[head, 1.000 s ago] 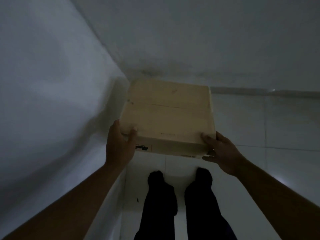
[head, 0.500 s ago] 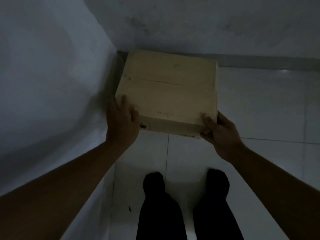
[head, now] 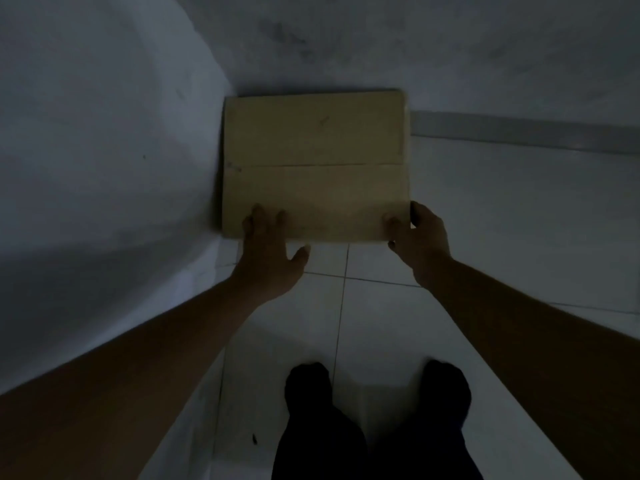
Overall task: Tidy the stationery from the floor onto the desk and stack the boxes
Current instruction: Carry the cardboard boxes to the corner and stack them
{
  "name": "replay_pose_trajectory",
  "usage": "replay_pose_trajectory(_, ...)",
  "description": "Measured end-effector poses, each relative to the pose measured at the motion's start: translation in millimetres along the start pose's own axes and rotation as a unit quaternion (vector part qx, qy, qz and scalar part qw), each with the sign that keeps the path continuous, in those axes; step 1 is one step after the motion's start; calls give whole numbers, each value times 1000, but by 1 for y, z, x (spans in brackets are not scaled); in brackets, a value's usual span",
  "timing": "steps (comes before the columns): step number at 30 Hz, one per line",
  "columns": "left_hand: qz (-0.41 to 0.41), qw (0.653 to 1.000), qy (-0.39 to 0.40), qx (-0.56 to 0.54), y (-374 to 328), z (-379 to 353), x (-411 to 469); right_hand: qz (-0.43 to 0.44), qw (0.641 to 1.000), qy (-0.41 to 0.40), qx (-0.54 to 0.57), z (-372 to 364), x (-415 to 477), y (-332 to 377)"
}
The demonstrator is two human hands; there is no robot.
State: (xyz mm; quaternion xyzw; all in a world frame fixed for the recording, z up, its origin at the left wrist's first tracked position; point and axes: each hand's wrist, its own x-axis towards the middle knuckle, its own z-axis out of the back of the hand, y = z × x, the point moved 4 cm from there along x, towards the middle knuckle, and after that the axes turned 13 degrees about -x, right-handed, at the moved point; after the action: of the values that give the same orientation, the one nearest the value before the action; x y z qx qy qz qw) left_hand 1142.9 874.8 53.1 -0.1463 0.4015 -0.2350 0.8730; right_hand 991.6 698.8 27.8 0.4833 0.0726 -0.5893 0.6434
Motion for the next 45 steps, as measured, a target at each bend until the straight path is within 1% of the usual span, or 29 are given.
replay_pose_trajectory(3, -31, 998, 32, 34, 5, 4, 13, -16, 995, 1, -97, -5, 6, 4)
replay_pose_trajectory(6, -14, 996, 52, 72, 8, 2, 18, -32, 992, -6, -122, -7, 5, 6)
replay_pose_trajectory(9, 3, 999, 29, 37, 7, -4, 10, -90, 994, 8, -57, -18, -1, 8)
replay_pose_trajectory(12, -7, 998, 54, 15, 2, -8, 6, -137, 990, 22, 18, -27, -1, 13)
replay_pose_trajectory(14, -22, 998, 64, 14, -1, -5, 7, -148, 988, 34, 43, -27, 2, 12)
replay_pose_trajectory(18, -40, 994, 97, 25, 8, 4, 11, -127, 991, 40, 30, -27, 2, 6)
replay_pose_trajectory(21, -21, 997, 69, 17, 14, 21, 20, -117, 990, 80, 26, -31, -4, 6)
replay_pose_trajectory(24, 0, 997, 74, 9, 11, 29, 23, -112, 988, 104, 24, -23, -7, 1)
replay_pose_trajectory(26, -5, 997, 71, 17, 3, 33, 17, -81, 990, 112, 0, -15, -11, 3)
replay_pose_trajectory(29, -30, 998, 50, -13, -20, 38, -5, -30, 996, 83, -12, 0, -22, 10)
replay_pose_trajectory(31, -55, 998, 13, -39, -40, 42, -22, -14, 999, 37, -14, 14, -36, 15)
replay_pose_trajectory(33, -68, 996, -7, -57, -60, 46, -42, 11, 1000, -10, -20, 33, -54, 20)
replay_pose_trajectory(34, -71, 996, -5, -61, -71, 47, -54, 22, 999, -23, -26, 45, -66, 24)
replay_pose_trajectory(36, -82, 994, 3, -76, -90, 49, -76, 34, 998, -25, -41, 65, -87, 33)
replay_pose_trajectory(38, -112, 990, 20, -86, -121, 53, -104, 52, 997, -24, -51, 95, -112, 44)
replay_pose_trajectory(42, -143, 984, 58, -84, -184, 62, -160, 115, 987, -74, -80, 172, -174, 69)
replay_pose_trajectory(45, -198, 975, 63, -83, -235, 73, -203, 141, 981, -109, -69, 233, -222, 82)
